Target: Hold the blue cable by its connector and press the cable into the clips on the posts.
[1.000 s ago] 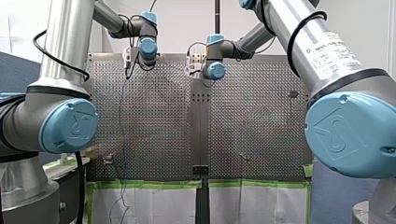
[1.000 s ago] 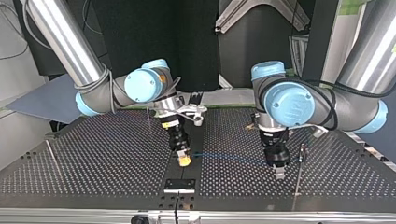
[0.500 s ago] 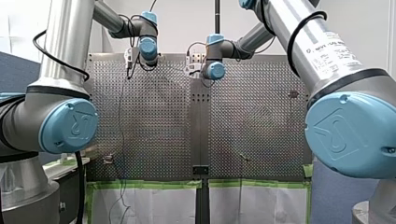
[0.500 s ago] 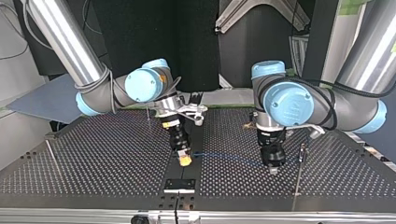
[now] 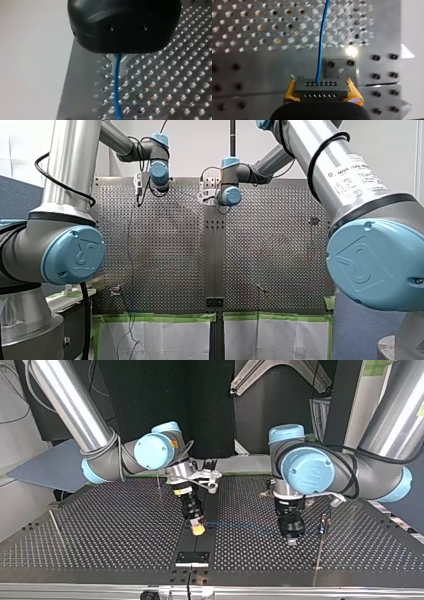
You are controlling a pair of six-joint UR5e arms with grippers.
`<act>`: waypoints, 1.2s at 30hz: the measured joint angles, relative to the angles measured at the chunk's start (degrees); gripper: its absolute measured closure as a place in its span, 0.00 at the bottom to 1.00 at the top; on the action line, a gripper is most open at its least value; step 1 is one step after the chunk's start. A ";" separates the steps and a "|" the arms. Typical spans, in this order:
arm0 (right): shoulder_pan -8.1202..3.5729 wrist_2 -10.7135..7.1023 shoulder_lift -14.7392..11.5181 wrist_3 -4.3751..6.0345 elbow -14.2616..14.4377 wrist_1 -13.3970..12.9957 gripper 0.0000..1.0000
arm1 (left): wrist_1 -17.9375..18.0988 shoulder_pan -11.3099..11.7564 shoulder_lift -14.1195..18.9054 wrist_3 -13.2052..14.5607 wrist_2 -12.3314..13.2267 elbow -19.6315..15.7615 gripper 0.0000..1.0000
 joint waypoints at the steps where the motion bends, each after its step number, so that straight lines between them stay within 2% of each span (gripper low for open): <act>1: -0.06 0.31 -0.05 0.02 0.23 0.34 1.00 | 0.33 -0.10 0.01 -0.03 0.20 -0.39 0.94; 7: -0.87 3.27 -0.97 0.83 3.20 0.32 1.00 | 3.07 -0.97 -0.02 -0.05 1.08 -3.21 0.94; 12: -1.68 4.67 -1.68 1.05 5.83 -0.56 1.00 | 5.78 -2.11 -0.04 0.10 1.14 -5.97 0.94; 20: -1.95 6.01 -2.11 1.10 9.53 -2.59 1.00 | 9.05 -3.95 -0.46 0.06 1.33 -9.87 0.89; 29: -1.94 6.40 -2.31 1.26 13.99 -6.96 1.00 | 12.68 -6.43 -4.98 0.58 0.45 -12.98 0.89; 36: -2.19 6.58 -2.34 1.96 17.79 -10.74 1.00 | 14.35 -7.76 -7.58 0.84 -0.75 -14.17 0.89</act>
